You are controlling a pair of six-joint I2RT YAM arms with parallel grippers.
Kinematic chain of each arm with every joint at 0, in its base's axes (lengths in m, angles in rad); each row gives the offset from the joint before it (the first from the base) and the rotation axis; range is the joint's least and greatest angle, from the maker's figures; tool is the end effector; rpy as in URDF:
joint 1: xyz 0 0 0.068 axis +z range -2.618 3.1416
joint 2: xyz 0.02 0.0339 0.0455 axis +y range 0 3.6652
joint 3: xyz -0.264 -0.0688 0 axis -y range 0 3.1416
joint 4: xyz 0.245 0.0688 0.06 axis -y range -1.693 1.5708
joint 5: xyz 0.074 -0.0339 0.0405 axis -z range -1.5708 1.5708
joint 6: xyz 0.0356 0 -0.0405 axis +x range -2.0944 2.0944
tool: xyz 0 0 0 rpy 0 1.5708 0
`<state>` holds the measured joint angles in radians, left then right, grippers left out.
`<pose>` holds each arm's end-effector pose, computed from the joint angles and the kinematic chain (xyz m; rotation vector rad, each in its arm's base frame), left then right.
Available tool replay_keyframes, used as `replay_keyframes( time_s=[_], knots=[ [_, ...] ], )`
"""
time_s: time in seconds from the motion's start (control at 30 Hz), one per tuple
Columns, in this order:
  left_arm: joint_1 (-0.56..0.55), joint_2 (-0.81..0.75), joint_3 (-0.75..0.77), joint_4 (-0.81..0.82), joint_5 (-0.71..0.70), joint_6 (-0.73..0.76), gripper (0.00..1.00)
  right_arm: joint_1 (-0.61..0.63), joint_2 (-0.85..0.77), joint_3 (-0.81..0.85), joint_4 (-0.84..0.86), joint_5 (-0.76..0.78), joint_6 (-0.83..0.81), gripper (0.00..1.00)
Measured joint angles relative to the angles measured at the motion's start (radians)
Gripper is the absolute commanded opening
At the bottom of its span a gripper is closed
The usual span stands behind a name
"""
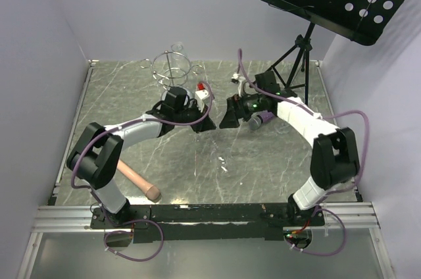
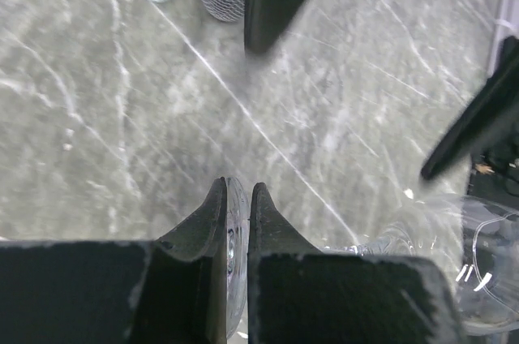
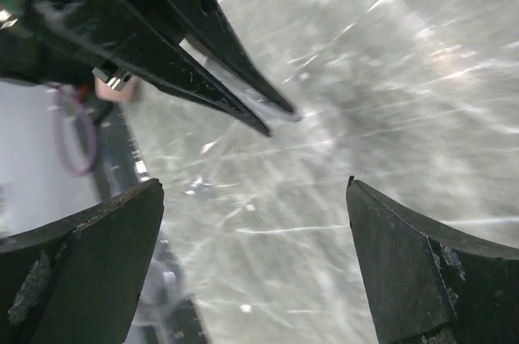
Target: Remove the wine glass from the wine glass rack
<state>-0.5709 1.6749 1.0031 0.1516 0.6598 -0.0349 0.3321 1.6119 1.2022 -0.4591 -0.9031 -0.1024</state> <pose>0.2955 -0.2157 0.2198 0.9584 1.9154 -1.0498 0.3137 0.1378 0.2614 -0.8900 2.1468 1.1984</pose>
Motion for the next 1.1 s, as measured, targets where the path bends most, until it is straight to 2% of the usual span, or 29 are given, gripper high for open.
replay_keyframes(
  time_s=[0.23, 0.37, 0.67, 0.9, 1.1],
  knots=[
    [-0.004, 0.021, -0.018, -0.006, 0.061, -0.061, 0.01, -0.095, -0.278, -0.184, 0.044, 0.080, -0.163, 1.00],
    [-0.006, 0.052, -0.022, -0.001, 0.079, -0.093, 0.01, -0.085, -0.366, -0.213, 0.038, 0.083, -0.317, 1.00],
    [-0.006, 0.103, -0.014, -0.008, 0.136, -0.147, 0.01, -0.019, -0.542, -0.436, -0.024, 0.107, -0.743, 1.00],
    [0.000, 0.172, 0.057, -0.042, 0.209, -0.166, 0.01, 0.025, -0.646, -0.514, -0.108, 0.107, -1.111, 1.00],
    [0.004, 0.230, 0.111, -0.044, 0.244, -0.208, 0.01, 0.141, -0.664, -0.546, -0.085, 0.122, -1.231, 1.00]
  ],
)
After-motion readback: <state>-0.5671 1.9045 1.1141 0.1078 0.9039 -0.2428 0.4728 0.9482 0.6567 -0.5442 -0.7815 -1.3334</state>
